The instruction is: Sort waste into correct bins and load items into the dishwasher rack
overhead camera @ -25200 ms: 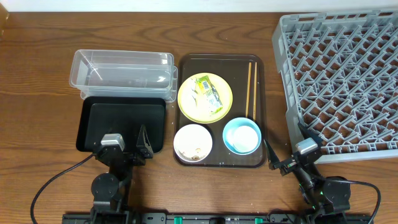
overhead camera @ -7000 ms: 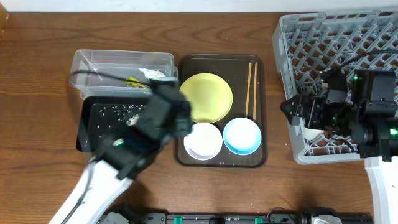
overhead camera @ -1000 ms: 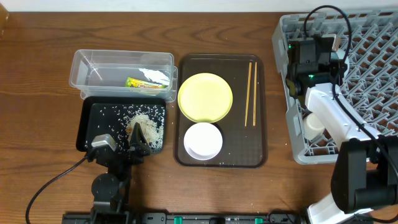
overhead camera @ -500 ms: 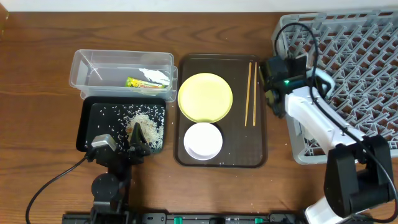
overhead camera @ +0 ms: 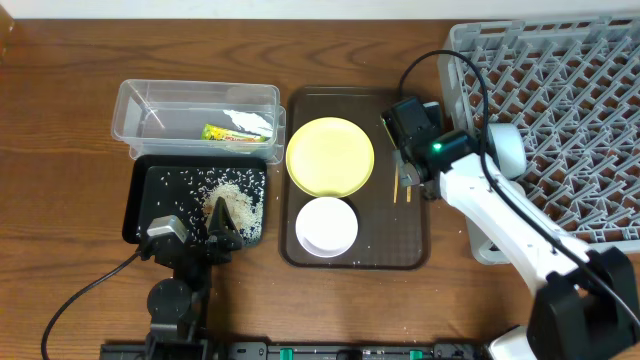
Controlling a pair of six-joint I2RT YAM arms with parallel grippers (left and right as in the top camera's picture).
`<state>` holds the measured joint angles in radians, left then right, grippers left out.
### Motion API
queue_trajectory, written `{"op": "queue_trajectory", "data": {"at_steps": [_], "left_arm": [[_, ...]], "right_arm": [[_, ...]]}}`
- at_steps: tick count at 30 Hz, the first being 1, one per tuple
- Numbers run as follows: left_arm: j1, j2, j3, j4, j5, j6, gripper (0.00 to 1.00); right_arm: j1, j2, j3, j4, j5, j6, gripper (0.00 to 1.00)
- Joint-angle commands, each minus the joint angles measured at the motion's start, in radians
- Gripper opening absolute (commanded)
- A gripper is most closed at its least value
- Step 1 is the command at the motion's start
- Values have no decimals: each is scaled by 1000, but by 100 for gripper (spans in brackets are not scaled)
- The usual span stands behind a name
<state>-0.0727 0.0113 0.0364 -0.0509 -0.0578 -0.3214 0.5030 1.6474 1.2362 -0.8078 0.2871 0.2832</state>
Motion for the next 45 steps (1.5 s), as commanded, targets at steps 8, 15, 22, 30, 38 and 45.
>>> {"op": "queue_trajectory", "data": {"at_steps": [8, 15, 22, 30, 38, 45], "left_arm": [[7, -6, -32, -15, -2, -9, 94], [7, -6, -32, -15, -2, -9, 94], [7, -6, -32, -15, -2, -9, 94], [7, -6, -32, -14, -2, -9, 94], [7, -6, -32, -15, -2, -9, 94], [7, -6, -32, -15, -2, -9, 94]], "right_arm": [[139, 81, -27, -19, -527, 140, 59], [193, 186, -28, -55, -458, 218, 45], [158, 164, -19, -102, -315, 241, 1], [24, -98, 21, -138, 114, 201, 1], [-166, -351, 24, -34, 739, 185, 1], [-356, -342, 18, -32, 835, 195, 1]]}}
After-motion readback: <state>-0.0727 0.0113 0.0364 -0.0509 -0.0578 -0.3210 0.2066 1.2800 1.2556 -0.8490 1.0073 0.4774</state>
